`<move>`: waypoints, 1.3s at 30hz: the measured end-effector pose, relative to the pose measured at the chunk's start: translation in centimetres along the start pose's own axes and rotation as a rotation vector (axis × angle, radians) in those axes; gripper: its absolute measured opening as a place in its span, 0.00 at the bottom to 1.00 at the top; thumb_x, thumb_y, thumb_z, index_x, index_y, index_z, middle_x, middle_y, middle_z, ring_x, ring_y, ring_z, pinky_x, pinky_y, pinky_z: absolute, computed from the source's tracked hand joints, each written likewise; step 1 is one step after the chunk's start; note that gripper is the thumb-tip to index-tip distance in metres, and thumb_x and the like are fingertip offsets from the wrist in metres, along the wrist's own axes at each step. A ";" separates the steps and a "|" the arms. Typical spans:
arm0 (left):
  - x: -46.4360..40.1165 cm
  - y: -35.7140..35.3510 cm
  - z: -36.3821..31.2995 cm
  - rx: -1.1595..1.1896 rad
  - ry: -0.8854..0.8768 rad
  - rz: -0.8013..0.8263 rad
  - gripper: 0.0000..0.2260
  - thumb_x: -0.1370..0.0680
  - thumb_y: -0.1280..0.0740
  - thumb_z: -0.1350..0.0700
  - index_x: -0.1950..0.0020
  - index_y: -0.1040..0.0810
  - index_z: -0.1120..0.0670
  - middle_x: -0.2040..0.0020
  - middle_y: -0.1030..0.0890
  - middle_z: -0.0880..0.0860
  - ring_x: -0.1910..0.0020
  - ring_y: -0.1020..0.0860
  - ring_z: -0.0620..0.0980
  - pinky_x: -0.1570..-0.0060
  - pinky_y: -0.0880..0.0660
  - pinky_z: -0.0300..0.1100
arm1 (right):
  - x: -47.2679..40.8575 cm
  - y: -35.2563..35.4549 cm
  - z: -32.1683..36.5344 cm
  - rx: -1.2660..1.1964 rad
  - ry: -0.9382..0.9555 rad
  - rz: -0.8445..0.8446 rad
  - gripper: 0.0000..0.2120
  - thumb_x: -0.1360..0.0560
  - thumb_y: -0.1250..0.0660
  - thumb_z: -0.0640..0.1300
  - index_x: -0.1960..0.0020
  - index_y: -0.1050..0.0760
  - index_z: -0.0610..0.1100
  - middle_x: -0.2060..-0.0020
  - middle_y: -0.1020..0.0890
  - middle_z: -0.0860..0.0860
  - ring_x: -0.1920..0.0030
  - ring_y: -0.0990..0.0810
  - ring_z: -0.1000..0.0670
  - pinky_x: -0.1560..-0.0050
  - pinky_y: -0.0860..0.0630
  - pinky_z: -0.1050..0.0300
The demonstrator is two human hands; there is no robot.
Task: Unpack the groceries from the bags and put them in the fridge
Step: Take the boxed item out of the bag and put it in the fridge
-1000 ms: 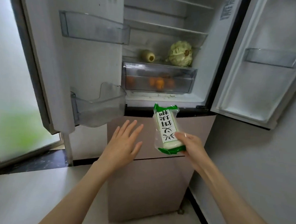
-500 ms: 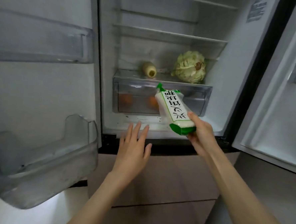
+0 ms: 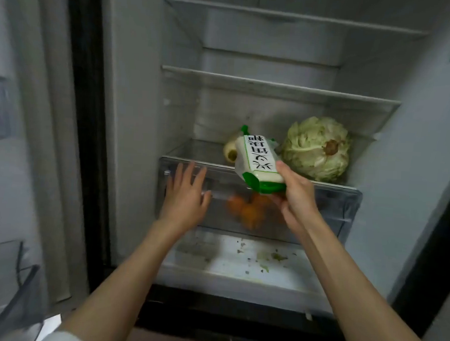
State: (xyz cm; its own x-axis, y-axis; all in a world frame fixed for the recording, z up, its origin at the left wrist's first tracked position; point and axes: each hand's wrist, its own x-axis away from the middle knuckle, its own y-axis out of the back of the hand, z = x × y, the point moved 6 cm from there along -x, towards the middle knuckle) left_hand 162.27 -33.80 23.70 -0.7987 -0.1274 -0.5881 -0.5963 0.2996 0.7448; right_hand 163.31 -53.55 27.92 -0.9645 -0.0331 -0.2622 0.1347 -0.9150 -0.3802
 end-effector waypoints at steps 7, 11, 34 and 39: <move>-4.3 -1.0 3.6 -0.178 0.052 0.156 0.28 0.20 0.44 0.49 0.24 0.51 0.54 0.23 0.53 0.59 0.25 0.56 0.58 0.27 0.56 0.53 | -5.4 -7.0 -1.2 0.014 -0.061 0.122 0.08 0.22 0.38 0.40 0.52 0.22 0.37 0.72 0.18 0.52 0.74 0.20 0.58 0.73 0.22 0.63; -4.4 -1.3 4.3 -0.172 0.000 0.111 0.28 0.21 0.43 0.50 0.24 0.49 0.56 0.24 0.49 0.60 0.25 0.53 0.58 0.27 0.56 0.52 | -8.2 -10.2 -3.6 0.084 -0.133 0.088 0.08 0.22 0.38 0.41 0.50 0.23 0.36 0.58 0.20 0.44 0.69 0.22 0.54 0.73 0.23 0.62; -4.3 -0.4 5.1 -0.096 -0.072 -0.195 0.20 0.30 0.44 0.49 0.46 0.25 0.60 0.50 0.24 0.59 0.50 0.26 0.59 0.45 0.26 0.52 | -13.3 -13.9 -6.4 1.188 0.279 0.172 0.13 0.25 0.33 0.42 0.42 0.21 0.39 0.43 0.20 0.40 0.39 0.25 0.41 0.38 0.31 0.55; -4.3 -0.5 5.2 -0.081 -0.063 -0.172 0.20 0.28 0.43 0.50 0.42 0.27 0.59 0.46 0.25 0.57 0.46 0.28 0.56 0.46 0.28 0.48 | -14.3 -15.8 -7.6 1.417 0.391 0.205 0.12 0.23 0.37 0.41 0.43 0.21 0.40 0.44 0.20 0.40 0.43 0.22 0.40 0.46 0.25 0.51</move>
State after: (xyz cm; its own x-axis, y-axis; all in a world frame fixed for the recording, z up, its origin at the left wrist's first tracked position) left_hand 166.49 -28.46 24.19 -0.6795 -0.1096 -0.7255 -0.7300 0.2009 0.6533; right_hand 176.68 -35.61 30.92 -0.8046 -0.3092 -0.5070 -0.2927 -0.5363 0.7916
